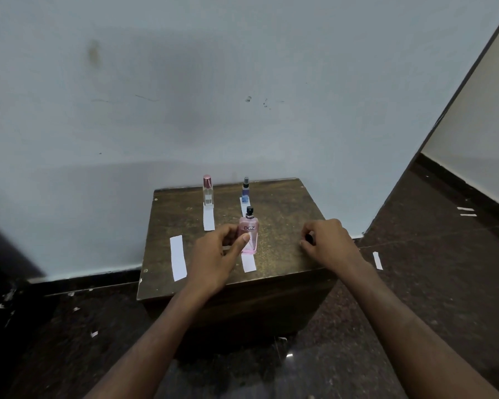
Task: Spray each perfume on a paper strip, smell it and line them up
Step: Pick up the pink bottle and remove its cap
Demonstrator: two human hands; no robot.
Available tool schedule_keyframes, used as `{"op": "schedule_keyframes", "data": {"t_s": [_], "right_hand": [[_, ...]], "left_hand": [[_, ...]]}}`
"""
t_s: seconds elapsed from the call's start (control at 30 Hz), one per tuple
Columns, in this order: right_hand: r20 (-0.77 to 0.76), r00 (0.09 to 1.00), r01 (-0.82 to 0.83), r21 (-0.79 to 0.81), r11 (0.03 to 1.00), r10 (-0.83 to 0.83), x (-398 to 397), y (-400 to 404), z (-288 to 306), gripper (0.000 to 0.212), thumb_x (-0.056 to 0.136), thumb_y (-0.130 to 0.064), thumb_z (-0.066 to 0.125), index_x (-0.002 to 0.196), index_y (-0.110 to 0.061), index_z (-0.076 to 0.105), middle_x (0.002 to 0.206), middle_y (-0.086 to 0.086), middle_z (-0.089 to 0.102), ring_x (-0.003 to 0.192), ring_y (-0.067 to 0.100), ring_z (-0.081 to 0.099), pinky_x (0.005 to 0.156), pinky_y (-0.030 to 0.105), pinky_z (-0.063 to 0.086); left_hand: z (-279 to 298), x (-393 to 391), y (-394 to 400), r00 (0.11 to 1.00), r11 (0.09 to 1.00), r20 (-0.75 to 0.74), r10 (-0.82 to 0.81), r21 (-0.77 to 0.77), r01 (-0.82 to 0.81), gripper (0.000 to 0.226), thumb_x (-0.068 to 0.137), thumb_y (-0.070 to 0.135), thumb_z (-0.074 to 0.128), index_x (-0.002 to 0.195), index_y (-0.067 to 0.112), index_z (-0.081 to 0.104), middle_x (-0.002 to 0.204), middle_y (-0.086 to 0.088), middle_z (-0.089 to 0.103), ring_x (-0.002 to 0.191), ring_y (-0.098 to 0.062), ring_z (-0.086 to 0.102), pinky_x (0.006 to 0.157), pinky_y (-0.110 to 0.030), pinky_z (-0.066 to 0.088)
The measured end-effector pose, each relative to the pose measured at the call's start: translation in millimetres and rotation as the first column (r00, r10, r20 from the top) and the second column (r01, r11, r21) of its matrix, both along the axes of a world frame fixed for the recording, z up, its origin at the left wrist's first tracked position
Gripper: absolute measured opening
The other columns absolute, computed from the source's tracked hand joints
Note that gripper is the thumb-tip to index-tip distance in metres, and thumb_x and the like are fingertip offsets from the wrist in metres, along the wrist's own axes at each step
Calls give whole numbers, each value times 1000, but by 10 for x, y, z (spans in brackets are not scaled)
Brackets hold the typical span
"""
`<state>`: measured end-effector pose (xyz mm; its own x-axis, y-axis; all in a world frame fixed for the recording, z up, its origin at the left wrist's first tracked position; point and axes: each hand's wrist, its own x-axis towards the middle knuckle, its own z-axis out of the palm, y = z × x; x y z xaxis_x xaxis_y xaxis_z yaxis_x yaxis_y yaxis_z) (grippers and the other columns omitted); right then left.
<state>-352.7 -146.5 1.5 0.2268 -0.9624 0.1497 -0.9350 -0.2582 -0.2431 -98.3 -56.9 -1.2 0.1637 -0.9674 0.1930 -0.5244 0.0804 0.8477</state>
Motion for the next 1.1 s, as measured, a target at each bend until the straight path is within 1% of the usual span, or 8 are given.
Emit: {"op": "schedule_keyframes", "data": {"t_s": [0.13,0.23,0.33,0.43,0.53,0.77,0.87,1.1], "right_hand": [[-94,996,5,83,997,3,18,27,79,28,94,-39,75,117,-23,72,103,5,74,91,20,69,78,35,59],[-187,979,47,-196,979,-85,89,135,305,56,91,-54,71,135,-21,61,108,6,69,108,26,59,77,34,54],[321,932,-35,-388,921,171,310,374,511,55,94,-61,64,139,-28,63,117,-2,63,115,14,54,82,22,48],[837,534,-403,127,906,120,541,604,452,58,95,-56,59,150,-37,52,140,-9,60,124,1,61,92,16,53],[886,463,-514,282,810,-15,635,704,267,38,103,-45,60,138,-32,66,136,-5,68,125,8,65,105,38,55],[926,377,-189,104,976,-26,652,585,320,23,104,-39,60,111,-20,71,94,-2,79,84,14,75,77,41,62],[936,329,-102,166,981,-124,607,566,319,16,103,-33,65,101,-18,70,71,0,68,58,17,60,53,35,54],[934,222,-91,304,948,-279,614,506,282,18,100,-29,69,88,-16,69,66,0,62,53,12,53,48,28,45]], "left_hand": [[-6,-32,16,999,999,0,-37,13,37,33,102,40,66,131,24,71,109,18,71,100,9,63,86,-19,54],[21,-50,38,997,997,-39,-70,32,72,35,103,40,64,134,25,69,114,18,72,103,6,66,94,-28,58],[83,-68,48,964,977,-189,-189,60,203,30,106,37,60,132,26,70,118,13,76,111,0,69,103,-42,57],[145,-179,97,889,926,-293,-351,29,375,30,110,34,55,134,22,69,126,5,76,121,-11,69,107,-41,53],[184,-273,146,865,905,-304,-399,19,424,31,110,31,52,134,20,68,125,6,75,118,-7,70,98,-28,56],[19,69,-97,904,996,427,-31,-63,64,24,105,30,62,125,28,76,116,11,77,104,-7,67,89,-36,60],[-69,119,-268,883,1000,468,17,13,-26,32,102,33,66,133,27,70,129,6,71,115,-10,64,96,-30,56],[-205,5,-522,678,992,730,-85,125,-11,48,103,56,55,148,38,54,140,0,55,131,-20,51,97,-37,55]]}}
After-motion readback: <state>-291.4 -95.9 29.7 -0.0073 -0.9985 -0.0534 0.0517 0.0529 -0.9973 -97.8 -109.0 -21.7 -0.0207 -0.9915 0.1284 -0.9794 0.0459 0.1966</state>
